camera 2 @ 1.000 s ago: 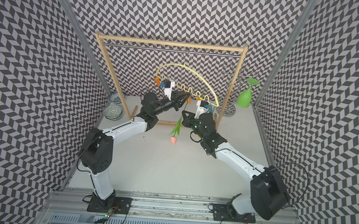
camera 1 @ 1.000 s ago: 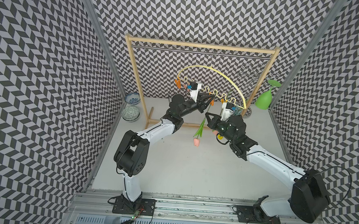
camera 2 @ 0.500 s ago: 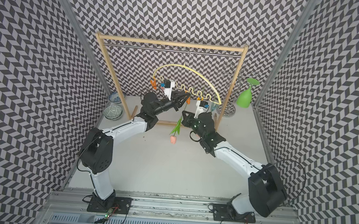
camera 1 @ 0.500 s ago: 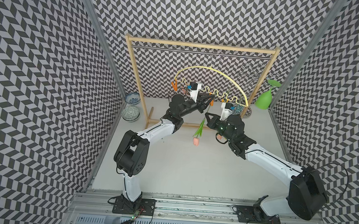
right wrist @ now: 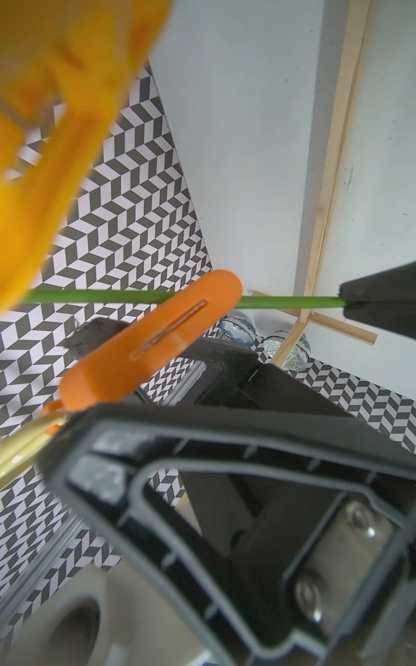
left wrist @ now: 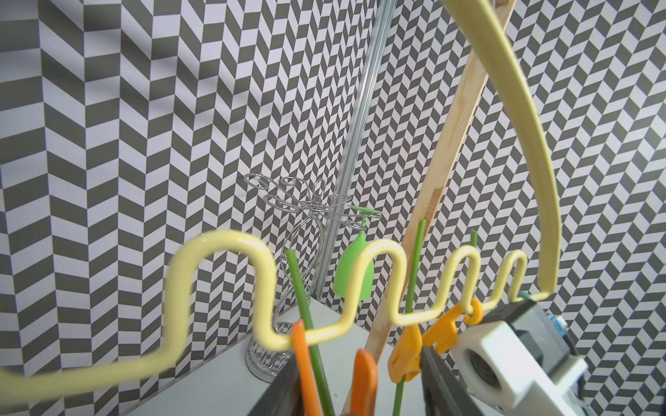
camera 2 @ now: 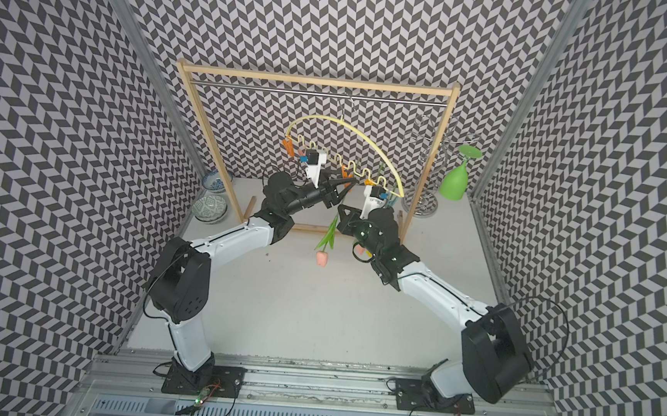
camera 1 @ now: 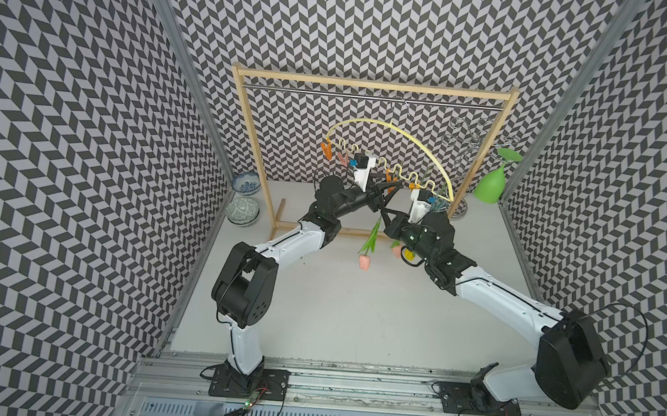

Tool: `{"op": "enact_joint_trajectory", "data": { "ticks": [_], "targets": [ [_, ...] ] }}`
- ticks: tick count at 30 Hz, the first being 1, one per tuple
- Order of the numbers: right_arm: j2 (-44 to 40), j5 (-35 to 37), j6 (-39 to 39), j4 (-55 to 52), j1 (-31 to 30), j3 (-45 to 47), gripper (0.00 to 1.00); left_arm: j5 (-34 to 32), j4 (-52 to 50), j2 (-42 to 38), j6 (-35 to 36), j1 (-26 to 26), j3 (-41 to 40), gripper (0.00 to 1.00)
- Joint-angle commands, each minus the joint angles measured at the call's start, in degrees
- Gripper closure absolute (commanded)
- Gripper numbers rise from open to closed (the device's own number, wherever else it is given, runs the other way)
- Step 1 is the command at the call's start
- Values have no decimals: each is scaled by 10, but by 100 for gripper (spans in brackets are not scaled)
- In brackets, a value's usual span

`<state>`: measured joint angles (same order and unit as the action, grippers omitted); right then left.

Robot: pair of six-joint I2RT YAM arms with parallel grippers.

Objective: Dry the flowers on a clothes hanger
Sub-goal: Clamp the flower onto the hanger.

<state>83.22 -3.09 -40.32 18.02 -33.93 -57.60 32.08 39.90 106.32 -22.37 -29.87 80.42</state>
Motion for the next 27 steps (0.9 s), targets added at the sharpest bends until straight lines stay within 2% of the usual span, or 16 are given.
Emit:
{"op": "enact_joint_trajectory", "data": {
  "ticks": [1,3,6,8,19,22,24,27],
  "targets": [
    [-14,-9,9,12,2,-13,100,6,-1,2,1,-1,-9,45],
    [-19,-11,9,9,3,-10,98,8,-1,2,1,-1,-11,44],
    [-27,-22,11,1,3,-6,84,10,-9,1,2,-2,-9,41],
    [-34,-29,13,-6,2,-3,78,7,-15,2,3,-2,-7,40],
    [-64,-104,30,-50,2,9,68,-6,-21,-1,1,-2,-21,36],
    [-72,-132,40,-66,1,8,67,-13,-23,-1,1,-3,-26,25],
    [-77,-137,43,-83,-2,4,67,-18,-31,-1,1,-2,-28,0],
    [-87,-139,48,-99,-3,3,67,-33,-36,-8,1,-3,-43,0]
  ]
}}
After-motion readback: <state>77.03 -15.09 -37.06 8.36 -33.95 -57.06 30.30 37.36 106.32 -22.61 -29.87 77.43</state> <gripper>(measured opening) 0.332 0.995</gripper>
